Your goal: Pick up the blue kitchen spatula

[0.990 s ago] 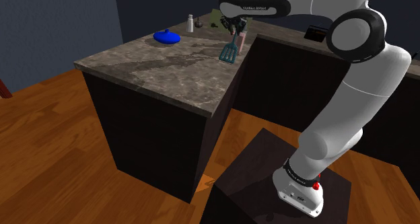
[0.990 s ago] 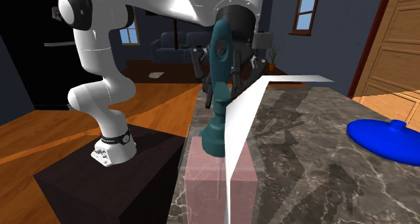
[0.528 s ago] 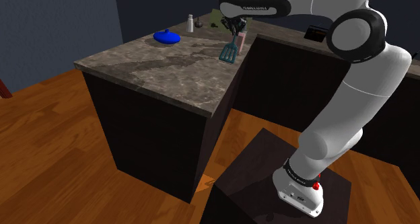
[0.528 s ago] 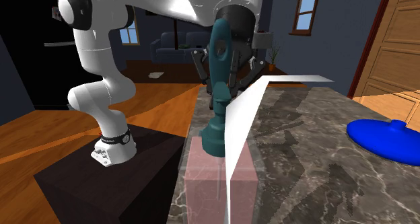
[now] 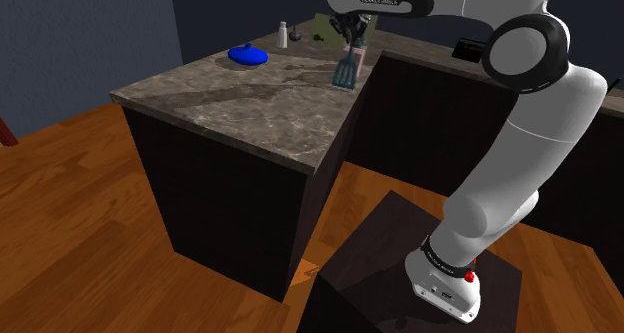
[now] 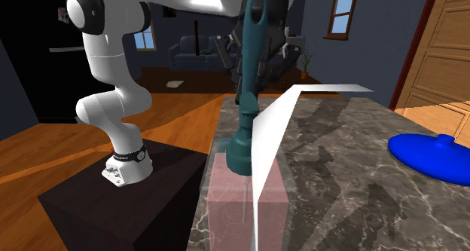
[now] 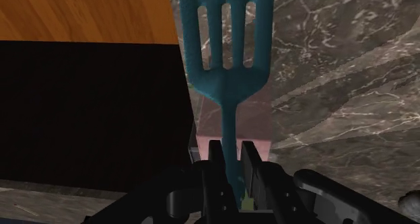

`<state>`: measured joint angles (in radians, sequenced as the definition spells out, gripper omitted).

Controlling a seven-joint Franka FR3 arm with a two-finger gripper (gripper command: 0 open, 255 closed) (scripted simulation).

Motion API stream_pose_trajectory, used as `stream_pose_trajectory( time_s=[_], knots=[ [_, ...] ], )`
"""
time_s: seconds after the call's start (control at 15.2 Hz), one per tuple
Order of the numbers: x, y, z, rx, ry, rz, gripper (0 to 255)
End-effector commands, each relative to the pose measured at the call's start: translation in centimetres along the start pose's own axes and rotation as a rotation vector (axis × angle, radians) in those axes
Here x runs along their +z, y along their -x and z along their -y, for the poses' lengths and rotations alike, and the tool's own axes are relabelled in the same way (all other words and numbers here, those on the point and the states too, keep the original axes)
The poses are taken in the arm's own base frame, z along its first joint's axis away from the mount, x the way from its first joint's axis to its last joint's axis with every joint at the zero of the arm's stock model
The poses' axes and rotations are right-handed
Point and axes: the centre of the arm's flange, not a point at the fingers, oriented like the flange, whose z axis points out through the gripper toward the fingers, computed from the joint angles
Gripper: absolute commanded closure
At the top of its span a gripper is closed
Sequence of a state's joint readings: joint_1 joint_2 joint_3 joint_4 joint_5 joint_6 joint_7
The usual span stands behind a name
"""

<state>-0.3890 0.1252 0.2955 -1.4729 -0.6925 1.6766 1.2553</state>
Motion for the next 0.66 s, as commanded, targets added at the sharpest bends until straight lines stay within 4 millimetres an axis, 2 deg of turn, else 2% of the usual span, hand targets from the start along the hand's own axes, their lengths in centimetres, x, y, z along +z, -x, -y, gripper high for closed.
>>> stream_pose_trajectory(
  time_s=[0.0, 0.46, 0.59],
  knots=[
    [-0.8, -0.7, -0.2, 0.000, 0.000, 0.000, 255],
    [-3.7, -2.9, -0.7, 0.000, 0.000, 0.000, 255],
    [-3.8, -3.0, -0.7, 0.000, 0.000, 0.000, 255]
  ],
)
